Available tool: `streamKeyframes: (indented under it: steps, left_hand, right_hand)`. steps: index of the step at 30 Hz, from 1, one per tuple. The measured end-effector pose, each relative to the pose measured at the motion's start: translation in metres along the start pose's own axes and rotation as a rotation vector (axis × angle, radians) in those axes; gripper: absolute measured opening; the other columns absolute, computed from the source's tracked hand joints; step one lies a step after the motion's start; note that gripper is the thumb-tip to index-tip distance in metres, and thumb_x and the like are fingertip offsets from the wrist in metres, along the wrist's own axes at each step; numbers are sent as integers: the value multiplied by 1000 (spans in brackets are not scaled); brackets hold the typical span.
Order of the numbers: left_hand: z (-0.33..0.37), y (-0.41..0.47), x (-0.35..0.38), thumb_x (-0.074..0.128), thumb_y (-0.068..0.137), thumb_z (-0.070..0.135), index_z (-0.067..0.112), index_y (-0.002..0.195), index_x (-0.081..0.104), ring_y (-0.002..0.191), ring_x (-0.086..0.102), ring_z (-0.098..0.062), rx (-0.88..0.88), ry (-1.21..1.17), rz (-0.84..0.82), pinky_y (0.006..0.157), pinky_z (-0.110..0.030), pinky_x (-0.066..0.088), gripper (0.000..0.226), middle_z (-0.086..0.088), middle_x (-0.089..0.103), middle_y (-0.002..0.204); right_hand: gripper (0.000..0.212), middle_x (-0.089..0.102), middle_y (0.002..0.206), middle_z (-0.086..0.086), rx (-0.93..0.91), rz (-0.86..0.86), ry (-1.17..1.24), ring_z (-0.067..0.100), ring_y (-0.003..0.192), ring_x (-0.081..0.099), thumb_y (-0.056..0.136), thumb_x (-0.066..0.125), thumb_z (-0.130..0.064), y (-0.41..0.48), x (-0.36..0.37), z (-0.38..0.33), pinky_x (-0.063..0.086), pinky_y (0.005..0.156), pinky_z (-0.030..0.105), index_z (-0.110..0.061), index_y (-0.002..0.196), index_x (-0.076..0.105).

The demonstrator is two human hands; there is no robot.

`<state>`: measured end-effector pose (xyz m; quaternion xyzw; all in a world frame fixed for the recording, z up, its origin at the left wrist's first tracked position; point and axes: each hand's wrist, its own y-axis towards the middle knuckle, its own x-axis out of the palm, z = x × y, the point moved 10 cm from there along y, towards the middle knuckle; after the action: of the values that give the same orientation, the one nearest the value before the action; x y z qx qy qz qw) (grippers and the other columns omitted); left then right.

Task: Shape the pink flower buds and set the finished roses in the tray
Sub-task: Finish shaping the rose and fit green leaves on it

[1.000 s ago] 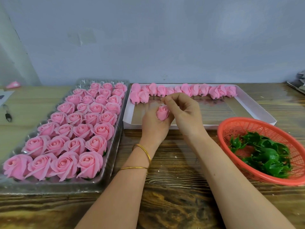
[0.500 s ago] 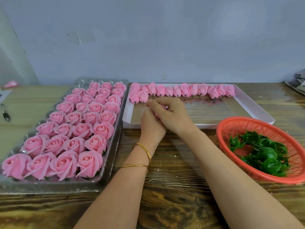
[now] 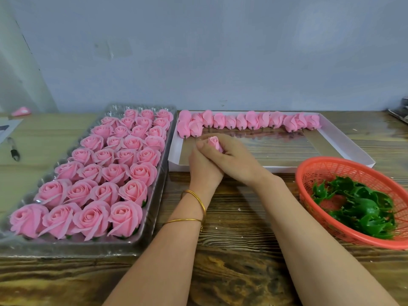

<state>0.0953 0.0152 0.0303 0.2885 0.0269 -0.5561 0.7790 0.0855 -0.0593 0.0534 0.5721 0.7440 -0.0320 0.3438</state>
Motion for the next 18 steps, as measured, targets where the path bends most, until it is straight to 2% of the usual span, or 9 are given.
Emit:
streamKeyframes:
  steps: [2,3,4,7,9,11,13,15,18]
  left_hand:
    - [3,0,2,51,94,16,31,66,52,67,50,-1,36,27,-16,55,-7,32,32,14,51,65]
    - [3,-1,3,53,93,19,26,72,58,70,54,-4,26,20,-27,55,-7,34,22,12,54,69]
    - [1,-1,4,55,91,24,20,82,64,74,58,-6,1,-18,-32,55,-5,37,13,10,59,74]
    - [-2,-2,4,64,88,28,16,106,66,90,62,-6,-31,-117,-29,66,-2,42,21,4,68,94]
    - [1,-2,5,69,86,24,16,106,67,96,61,-8,4,-132,-33,78,-11,48,21,2,67,102]
    - [4,-2,4,71,84,20,16,99,68,94,63,-12,22,-138,-31,82,-26,53,16,-2,67,100]
    - [8,-2,6,72,82,18,16,98,68,92,64,-12,49,-175,-55,81,-29,55,16,-1,68,96]
    - [14,-3,10,71,82,18,16,103,66,90,64,-3,66,-223,-107,77,-21,54,21,5,68,94]
    - [10,-9,23,72,81,16,24,91,64,72,62,0,-31,-321,-263,58,-12,47,15,17,63,71]
  right_hand:
    - [21,72,100,-3,68,-30,74,5,95,64,93,64,-34,-1,-1,7,50,84,26,-17,103,70]
    - [21,71,101,-7,111,-31,153,2,96,63,90,65,-36,-2,-2,10,50,85,24,-21,104,70]
    - [24,71,100,-9,152,-16,252,0,94,63,89,63,-38,-2,-4,14,49,85,22,-21,104,71]
    - [36,73,101,-5,282,81,452,-1,93,65,95,54,-42,2,-16,24,47,86,24,-14,102,75]
    - [38,76,99,-2,296,131,485,7,96,69,98,51,-43,8,-23,24,49,88,25,-14,98,76]
    - [35,77,94,1,237,131,518,11,94,71,99,53,-39,13,-24,16,52,81,19,-14,90,77]
    - [29,77,91,6,177,96,526,14,92,71,97,58,-31,16,-22,10,54,83,21,-12,85,77]
    - [24,76,91,10,155,37,529,17,92,71,93,63,-26,17,-19,10,53,92,28,-8,84,77]
    - [23,76,87,10,175,-68,627,16,90,72,82,67,-30,13,-11,15,54,88,24,-10,77,79]
